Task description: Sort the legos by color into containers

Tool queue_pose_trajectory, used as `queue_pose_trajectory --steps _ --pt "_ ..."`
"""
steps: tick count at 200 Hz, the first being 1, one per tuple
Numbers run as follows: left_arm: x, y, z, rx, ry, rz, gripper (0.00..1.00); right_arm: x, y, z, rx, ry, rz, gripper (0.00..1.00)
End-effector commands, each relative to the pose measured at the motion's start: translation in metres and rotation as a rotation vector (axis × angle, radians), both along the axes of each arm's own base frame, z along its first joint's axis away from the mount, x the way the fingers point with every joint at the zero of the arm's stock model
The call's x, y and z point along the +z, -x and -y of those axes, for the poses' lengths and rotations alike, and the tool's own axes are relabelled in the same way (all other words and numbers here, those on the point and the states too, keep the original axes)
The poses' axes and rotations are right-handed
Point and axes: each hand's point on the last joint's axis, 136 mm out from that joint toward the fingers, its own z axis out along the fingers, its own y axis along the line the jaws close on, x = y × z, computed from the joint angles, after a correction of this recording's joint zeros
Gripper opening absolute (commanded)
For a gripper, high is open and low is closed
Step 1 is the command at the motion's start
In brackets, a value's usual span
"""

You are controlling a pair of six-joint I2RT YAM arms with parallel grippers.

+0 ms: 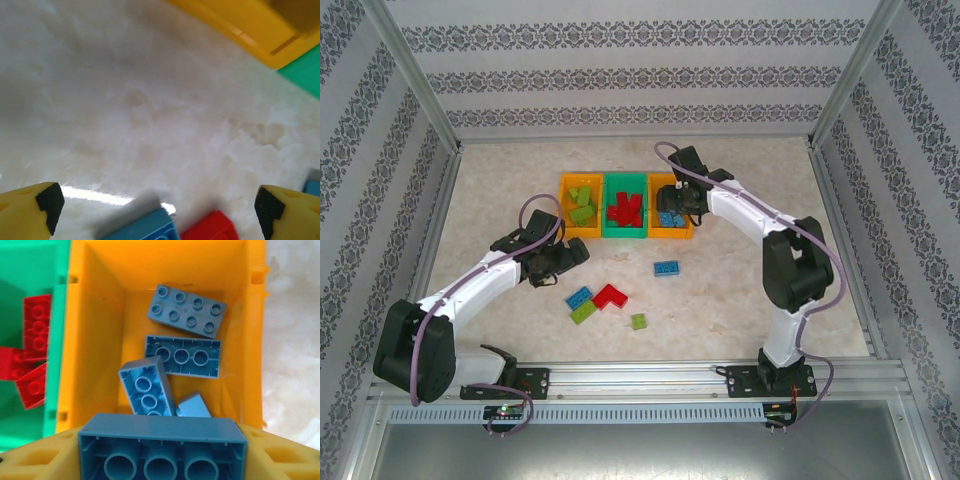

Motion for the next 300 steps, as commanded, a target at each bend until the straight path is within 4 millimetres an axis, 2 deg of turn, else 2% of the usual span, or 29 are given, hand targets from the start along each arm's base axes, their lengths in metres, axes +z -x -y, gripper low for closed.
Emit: queue_pose_trajectory --steps 1,39,75,128,168,217,244,300 --pt "-0.014 0.023 -0.007 0.022 -0.029 -0.094 0.99 0.004 -0.01 -0.001 0.011 0.013 -0.005 0.65" --pt "-0.029 0.045 0.002 0.02 -0.008 -0.195 1.0 -0.006 -0.018 0.0 0.003 0.026 -0.033 0.77" --pt "-0.042 0.061 0.017 0.01 0.008 -0.269 1.0 0.001 -0.015 -0.002 0.008 -0.001 -0.018 0.84" --pt "-0.041 0.061 0.038 0.024 0.035 -0.283 0.99 0.018 -0.005 0.001 0.006 -0.036 0.024 0.87" --pt "-0.056 0.064 0.041 0.042 0.023 -0.327 0.99 0.025 0.003 0.012 -0.005 -0.037 0.044 0.89" --pt "-0.061 0.055 0.043 0.057 0.018 -0.313 0.85 0.03 0.017 0.028 -0.022 -0.029 0.06 0.89" --pt "-0.062 0.05 0.043 0.067 0.011 -0.301 0.71 0.024 0.031 0.037 -0.034 -0.015 0.053 0.89" --pt "-0.052 0.038 0.04 0.067 -0.021 -0.252 0.63 0.001 0.082 0.05 -0.019 0.011 0.022 0.89"
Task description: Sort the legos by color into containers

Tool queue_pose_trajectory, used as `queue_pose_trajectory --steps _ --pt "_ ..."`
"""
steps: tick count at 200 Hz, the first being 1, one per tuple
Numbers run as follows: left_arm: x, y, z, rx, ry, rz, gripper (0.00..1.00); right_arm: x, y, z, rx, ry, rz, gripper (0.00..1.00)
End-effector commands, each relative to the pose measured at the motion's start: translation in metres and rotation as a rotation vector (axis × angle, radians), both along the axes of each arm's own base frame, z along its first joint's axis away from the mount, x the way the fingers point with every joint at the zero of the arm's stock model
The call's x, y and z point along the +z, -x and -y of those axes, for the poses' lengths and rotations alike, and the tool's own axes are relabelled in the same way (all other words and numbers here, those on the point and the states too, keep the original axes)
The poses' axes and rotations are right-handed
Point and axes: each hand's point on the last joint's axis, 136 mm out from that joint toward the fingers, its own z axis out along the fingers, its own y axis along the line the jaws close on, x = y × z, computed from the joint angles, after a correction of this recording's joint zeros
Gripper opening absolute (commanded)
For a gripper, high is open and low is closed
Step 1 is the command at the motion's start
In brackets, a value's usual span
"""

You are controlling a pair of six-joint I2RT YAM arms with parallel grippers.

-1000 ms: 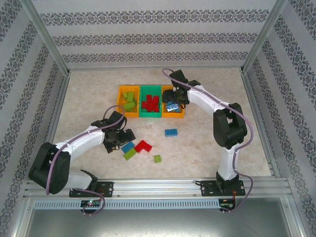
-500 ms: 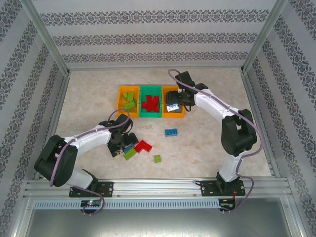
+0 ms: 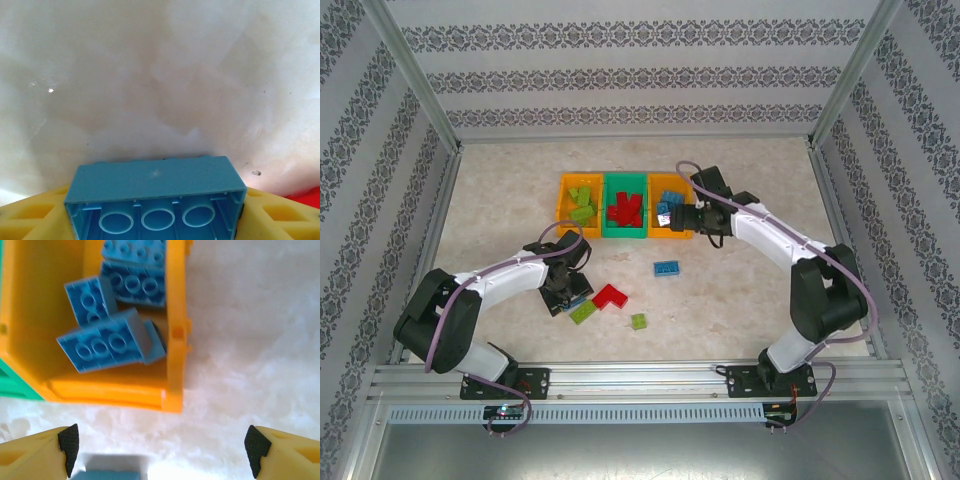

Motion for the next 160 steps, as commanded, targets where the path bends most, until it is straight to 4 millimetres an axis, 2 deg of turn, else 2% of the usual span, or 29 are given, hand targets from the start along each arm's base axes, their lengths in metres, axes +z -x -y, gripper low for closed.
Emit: queue_pose_trajectory --steps 1,16,38,64,92,132,160 --pt "0.008 -0.029 0.013 -0.009 0.02 0.104 0.63 0.001 0.016 0.004 0.003 0.018 0.029 0.89" --pt "0.021 -0.039 0.016 -0.028 0.02 0.143 0.62 -0.005 0.031 0.013 -0.015 0.03 0.029 0.89" --pt "0.05 -0.07 0.03 -0.073 0.043 0.243 0.62 -0.016 0.052 0.024 -0.038 0.024 0.024 0.89" --pt "0.089 -0.118 0.064 -0.156 0.106 0.359 0.62 -0.033 0.078 0.032 -0.06 0.012 -0.008 0.89" --pt "0.123 -0.169 0.11 -0.272 0.201 0.457 0.62 -0.05 0.098 0.028 -0.041 -0.042 -0.027 0.89" --pt "0.146 -0.223 0.167 -0.385 0.338 0.545 0.63 -0.059 0.113 0.017 0.006 -0.072 -0.042 0.9" --pt "0.147 -0.253 0.198 -0.411 0.415 0.568 0.63 -0.061 0.117 0.01 0.002 -0.108 -0.045 0.9"
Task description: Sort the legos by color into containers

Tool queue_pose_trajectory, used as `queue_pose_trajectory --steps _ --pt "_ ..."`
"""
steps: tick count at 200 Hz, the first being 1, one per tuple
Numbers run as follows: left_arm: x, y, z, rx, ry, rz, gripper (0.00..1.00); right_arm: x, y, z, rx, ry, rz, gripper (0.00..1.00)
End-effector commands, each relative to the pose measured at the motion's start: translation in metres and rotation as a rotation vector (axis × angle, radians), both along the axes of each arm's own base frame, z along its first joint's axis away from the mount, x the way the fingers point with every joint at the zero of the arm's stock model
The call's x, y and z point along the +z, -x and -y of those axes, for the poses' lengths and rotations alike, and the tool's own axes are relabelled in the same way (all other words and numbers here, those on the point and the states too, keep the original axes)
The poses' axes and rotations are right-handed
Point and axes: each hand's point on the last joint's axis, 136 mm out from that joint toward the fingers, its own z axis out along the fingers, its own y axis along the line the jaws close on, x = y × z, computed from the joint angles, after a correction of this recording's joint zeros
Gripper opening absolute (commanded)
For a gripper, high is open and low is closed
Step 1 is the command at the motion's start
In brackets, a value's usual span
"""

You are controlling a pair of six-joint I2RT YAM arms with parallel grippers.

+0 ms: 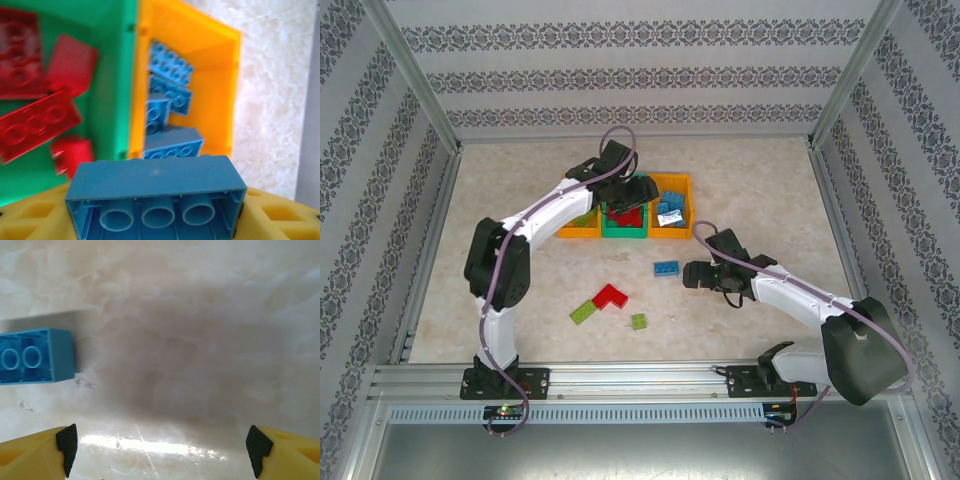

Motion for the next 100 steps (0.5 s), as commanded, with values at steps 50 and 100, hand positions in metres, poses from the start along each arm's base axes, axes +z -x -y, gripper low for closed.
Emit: queue_pose_trajectory --steps 50,100 --pt "0.005 -0.049 0.066 -0.101 0.183 0.041 0.62 0.005 0.003 -0.016 -0.025 -0.089 0.029 0.9" --pt "0.002 -0.06 0.075 -0.08 0.219 0.026 0.67 0.001 0.009 -0.027 -0.005 -0.078 0.017 0.91"
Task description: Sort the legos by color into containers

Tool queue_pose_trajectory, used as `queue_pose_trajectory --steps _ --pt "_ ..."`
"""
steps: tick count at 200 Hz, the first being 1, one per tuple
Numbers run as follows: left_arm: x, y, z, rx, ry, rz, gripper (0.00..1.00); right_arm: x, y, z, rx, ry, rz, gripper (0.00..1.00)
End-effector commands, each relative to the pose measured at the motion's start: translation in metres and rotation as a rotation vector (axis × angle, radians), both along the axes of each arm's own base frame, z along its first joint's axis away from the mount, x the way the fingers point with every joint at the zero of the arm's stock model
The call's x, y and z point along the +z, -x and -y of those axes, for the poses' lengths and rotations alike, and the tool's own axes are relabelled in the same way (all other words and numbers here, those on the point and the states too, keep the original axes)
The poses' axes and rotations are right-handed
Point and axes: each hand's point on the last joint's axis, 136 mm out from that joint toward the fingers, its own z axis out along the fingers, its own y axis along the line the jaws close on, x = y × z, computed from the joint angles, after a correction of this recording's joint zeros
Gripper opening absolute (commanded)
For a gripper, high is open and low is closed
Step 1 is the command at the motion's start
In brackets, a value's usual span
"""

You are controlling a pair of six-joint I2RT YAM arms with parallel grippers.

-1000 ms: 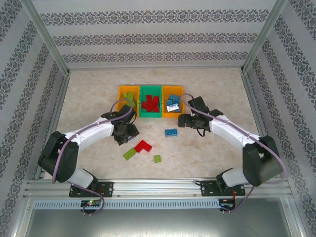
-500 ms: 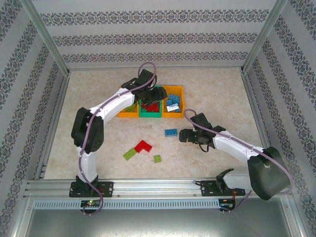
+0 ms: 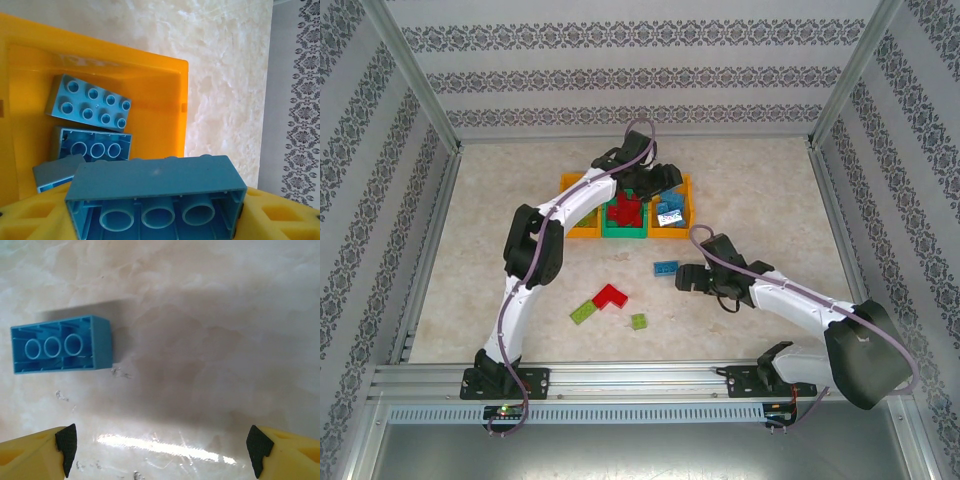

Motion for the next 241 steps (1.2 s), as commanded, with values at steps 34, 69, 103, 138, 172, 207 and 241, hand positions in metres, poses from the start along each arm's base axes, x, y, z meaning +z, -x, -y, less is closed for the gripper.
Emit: queue_pose_trajectory --steps 34,69,103,138,172,207,241 --pt "0.018 -0.005 0.014 -0.003 0.051 0.028 0.85 0.0 0.0 -0.012 -0.002 -0.001 0.005 0.93" --pt "0.039 0.001 0.016 -0.01 0.082 0.083 1.0 0.007 -0.003 -0.024 0.026 0.014 0.03 0.96" --pt "0.067 0.009 0.011 0.002 0.107 0.12 1.0 0.008 -0.006 -0.037 0.029 0.009 0.032 0.98" --pt "0.071 0.023 -0.006 0.025 0.06 0.129 1.0 0.008 -0.014 -0.053 0.052 0.034 0.025 0.98" --pt "0.061 0.04 -0.024 0.051 0.027 0.129 1.0 0.002 -0.025 -0.066 0.067 0.065 0.011 0.98" --pt "0.046 0.06 -0.047 0.071 -0.022 0.114 1.0 -0.007 -0.031 -0.073 0.081 0.106 -0.011 0.98" --pt "0.036 0.074 -0.071 0.104 -0.069 0.097 0.99 -0.017 -0.037 -0.073 0.092 0.173 -0.032 0.94"
